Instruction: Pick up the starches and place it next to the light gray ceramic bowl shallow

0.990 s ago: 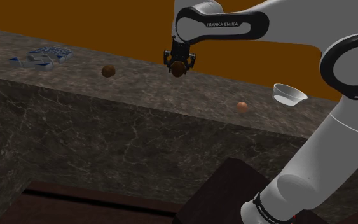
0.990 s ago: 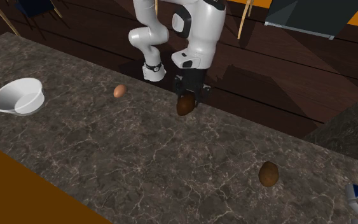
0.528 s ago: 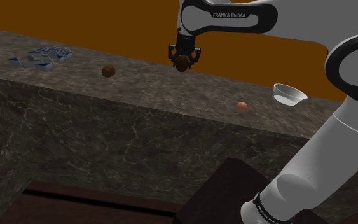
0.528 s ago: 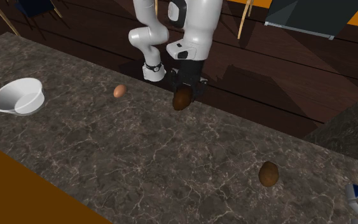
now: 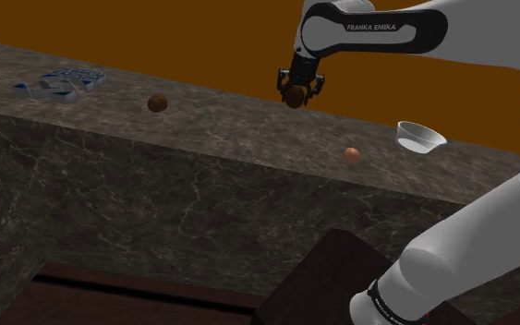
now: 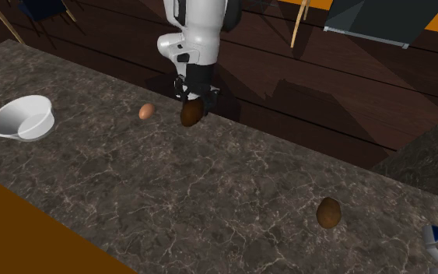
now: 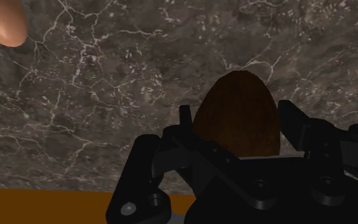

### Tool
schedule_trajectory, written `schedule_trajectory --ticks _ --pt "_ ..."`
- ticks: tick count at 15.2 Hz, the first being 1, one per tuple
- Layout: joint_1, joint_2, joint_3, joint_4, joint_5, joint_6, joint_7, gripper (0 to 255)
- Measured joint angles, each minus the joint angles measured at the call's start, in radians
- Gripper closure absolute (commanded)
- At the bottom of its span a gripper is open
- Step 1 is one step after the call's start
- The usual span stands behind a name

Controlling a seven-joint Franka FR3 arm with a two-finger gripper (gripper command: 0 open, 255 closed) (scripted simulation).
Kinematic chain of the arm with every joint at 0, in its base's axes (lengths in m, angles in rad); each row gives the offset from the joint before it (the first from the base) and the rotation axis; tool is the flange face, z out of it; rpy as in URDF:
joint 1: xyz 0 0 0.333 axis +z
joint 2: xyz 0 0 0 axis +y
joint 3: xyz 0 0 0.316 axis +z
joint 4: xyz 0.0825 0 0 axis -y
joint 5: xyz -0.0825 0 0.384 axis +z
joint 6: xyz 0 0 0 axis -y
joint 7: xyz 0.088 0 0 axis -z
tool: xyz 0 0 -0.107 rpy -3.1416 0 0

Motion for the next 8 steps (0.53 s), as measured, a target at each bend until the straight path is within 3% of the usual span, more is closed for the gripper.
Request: schedule_trajectory --ticks 8 --pt "-0.063 -0.137 -0.122 -0.150 0.015 0.050 -0.183 255"
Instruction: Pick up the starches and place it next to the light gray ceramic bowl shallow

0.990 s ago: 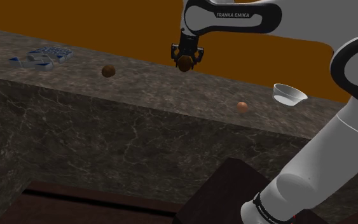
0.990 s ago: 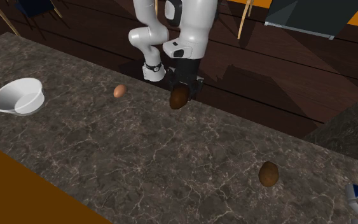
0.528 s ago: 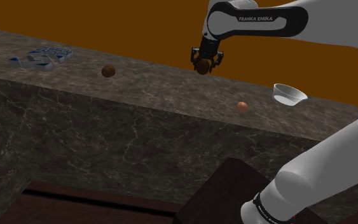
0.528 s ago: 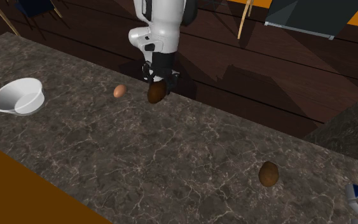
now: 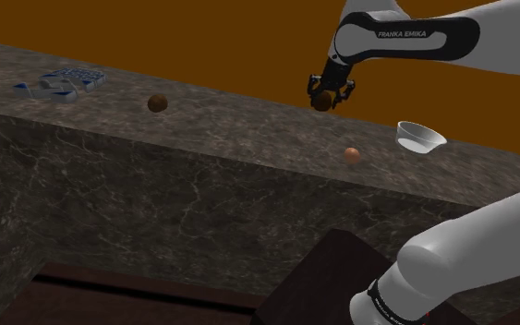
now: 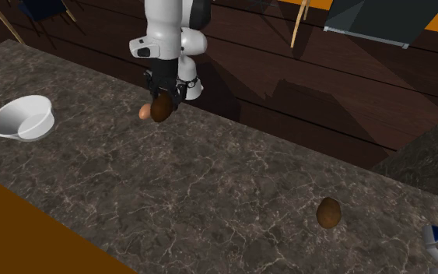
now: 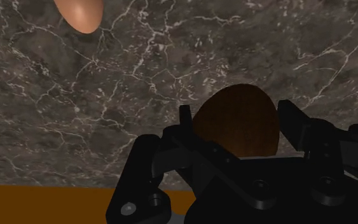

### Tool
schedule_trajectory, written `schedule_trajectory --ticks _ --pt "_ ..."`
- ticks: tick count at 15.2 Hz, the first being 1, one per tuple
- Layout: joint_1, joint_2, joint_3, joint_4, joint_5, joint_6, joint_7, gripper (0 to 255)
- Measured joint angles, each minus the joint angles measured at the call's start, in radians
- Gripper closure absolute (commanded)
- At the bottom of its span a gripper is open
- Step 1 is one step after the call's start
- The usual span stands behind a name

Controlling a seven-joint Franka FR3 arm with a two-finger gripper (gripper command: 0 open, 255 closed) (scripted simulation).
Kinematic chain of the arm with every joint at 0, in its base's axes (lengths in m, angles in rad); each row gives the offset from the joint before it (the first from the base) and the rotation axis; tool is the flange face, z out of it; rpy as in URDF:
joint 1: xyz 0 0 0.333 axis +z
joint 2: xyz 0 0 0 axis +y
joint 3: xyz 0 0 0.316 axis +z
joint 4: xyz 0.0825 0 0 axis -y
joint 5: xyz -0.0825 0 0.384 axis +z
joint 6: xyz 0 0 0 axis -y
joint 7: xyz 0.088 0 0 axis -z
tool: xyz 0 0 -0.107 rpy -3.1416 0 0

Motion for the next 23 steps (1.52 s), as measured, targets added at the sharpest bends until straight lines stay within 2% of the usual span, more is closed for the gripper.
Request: schedule_trajectory --ticks 5,10,16,23 --pt "-0.039 -0.079 -0.086 -0.078 -0.005 0.021 -0.119 255" --pt "-0.076 -0.113 -0.175 -0.108 -0.016 0.039 -0.236 255" --pt "-0.122 -0.138 -0.290 -0.113 -0.028 0.044 -0.389 255" --pt "-0.158 -0.094 -0.434 -0.060 -0.022 0.066 -0.571 255"
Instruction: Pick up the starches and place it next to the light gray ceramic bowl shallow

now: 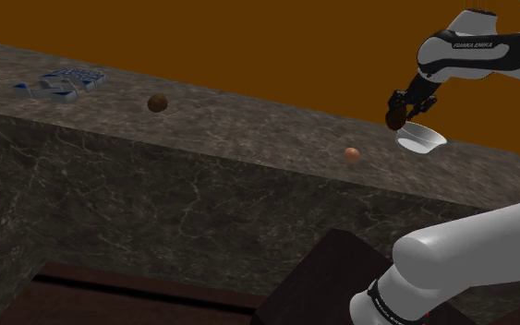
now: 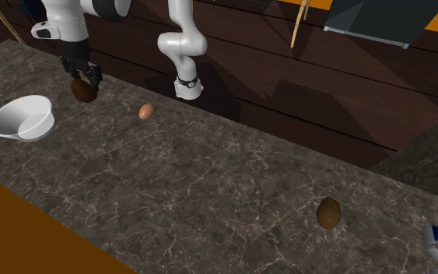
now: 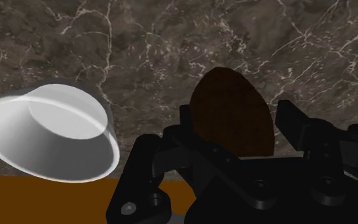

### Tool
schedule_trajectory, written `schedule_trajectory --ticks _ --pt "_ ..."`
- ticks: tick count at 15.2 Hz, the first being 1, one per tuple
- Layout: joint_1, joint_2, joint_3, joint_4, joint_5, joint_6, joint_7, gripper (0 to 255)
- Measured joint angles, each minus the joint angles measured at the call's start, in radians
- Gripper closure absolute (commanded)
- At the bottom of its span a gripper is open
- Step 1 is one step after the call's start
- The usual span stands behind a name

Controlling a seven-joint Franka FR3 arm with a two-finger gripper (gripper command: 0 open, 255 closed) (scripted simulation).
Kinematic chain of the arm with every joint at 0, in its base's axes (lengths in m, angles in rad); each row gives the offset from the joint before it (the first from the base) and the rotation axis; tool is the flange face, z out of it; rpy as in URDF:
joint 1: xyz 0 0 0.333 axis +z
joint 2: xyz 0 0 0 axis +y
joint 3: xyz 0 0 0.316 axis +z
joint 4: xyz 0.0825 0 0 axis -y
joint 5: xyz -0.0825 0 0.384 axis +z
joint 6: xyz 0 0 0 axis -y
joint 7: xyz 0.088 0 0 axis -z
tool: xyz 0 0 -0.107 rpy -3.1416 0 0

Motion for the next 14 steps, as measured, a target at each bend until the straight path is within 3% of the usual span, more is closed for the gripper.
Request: schedule_trajectory --ticks 10,14 --pt "-0.025 0.131 -0.228 0.144 0.080 0.012 -0.290 255" --pt "-0.025 0.159 -0.257 0.134 0.099 0.049 -0.325 255"
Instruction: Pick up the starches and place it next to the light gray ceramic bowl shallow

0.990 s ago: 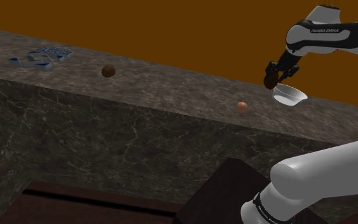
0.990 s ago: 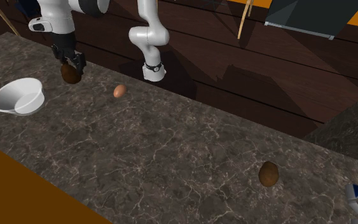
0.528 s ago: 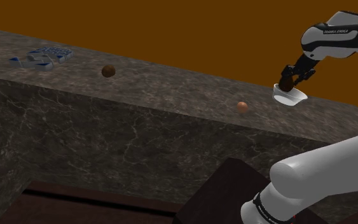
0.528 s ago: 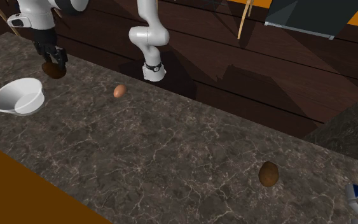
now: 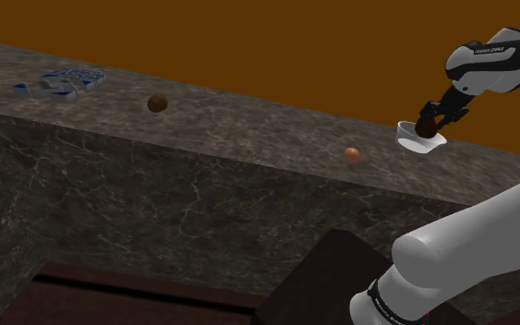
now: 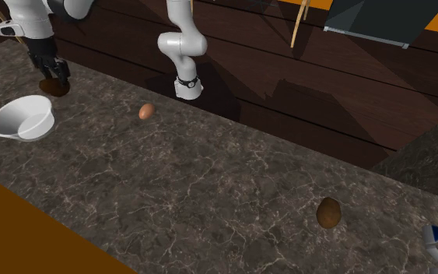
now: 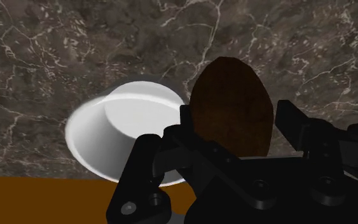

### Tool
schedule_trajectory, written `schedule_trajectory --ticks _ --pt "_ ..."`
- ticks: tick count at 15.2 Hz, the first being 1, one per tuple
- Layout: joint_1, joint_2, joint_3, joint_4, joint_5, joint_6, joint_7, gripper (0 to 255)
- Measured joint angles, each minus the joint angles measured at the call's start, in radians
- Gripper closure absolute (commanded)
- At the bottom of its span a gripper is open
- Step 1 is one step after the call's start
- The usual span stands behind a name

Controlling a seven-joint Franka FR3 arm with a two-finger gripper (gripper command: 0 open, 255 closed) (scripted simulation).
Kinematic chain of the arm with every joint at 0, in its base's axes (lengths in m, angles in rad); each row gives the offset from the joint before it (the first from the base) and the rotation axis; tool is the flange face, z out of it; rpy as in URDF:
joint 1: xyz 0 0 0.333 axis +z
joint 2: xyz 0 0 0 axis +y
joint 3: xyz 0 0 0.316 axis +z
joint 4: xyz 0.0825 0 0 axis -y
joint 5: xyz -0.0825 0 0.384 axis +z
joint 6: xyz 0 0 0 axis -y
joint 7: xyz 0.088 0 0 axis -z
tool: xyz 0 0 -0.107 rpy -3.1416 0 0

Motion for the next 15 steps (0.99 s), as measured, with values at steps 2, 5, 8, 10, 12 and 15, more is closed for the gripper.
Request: schedule_trajectory --ticks 2,5,8,10,12,15 --pt "-0.001 0.002 -0.003 -0.026 0.000 0.028 -0.002 255" --pt "-0.002 0.008 -0.011 -0.059 0.003 0.066 -0.007 255" --pt "-0.002 0.014 -0.016 -0.094 0.005 0.107 -0.010 255" --pt "-0.002 0.019 -0.020 -0.117 0.007 0.133 -0.012 255" --pt "-0.001 0.028 -0.026 -0.140 0.012 0.163 -0.016 255" --pt "-0.001 0.036 -0.033 -0.171 0.016 0.202 -0.022 255"
